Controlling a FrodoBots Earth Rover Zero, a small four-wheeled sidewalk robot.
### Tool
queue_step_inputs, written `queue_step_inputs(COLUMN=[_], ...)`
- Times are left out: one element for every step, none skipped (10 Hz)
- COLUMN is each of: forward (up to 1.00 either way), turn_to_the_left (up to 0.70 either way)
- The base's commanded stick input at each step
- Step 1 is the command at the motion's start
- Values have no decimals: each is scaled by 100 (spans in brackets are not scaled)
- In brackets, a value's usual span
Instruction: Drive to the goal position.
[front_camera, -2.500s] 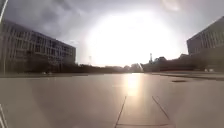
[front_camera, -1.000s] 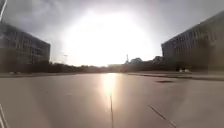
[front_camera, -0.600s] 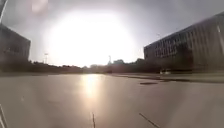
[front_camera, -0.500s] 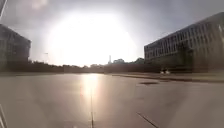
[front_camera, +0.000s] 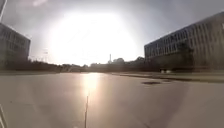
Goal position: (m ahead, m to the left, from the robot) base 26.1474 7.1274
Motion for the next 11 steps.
queue_step_inputs(forward=[70, 70, 70, 70, 70, 70, 70, 70, 70, 70, 70], turn_to_the_left=[35, 35, 35, 11, 0, 0, 0, 0, 0, 0, 0])
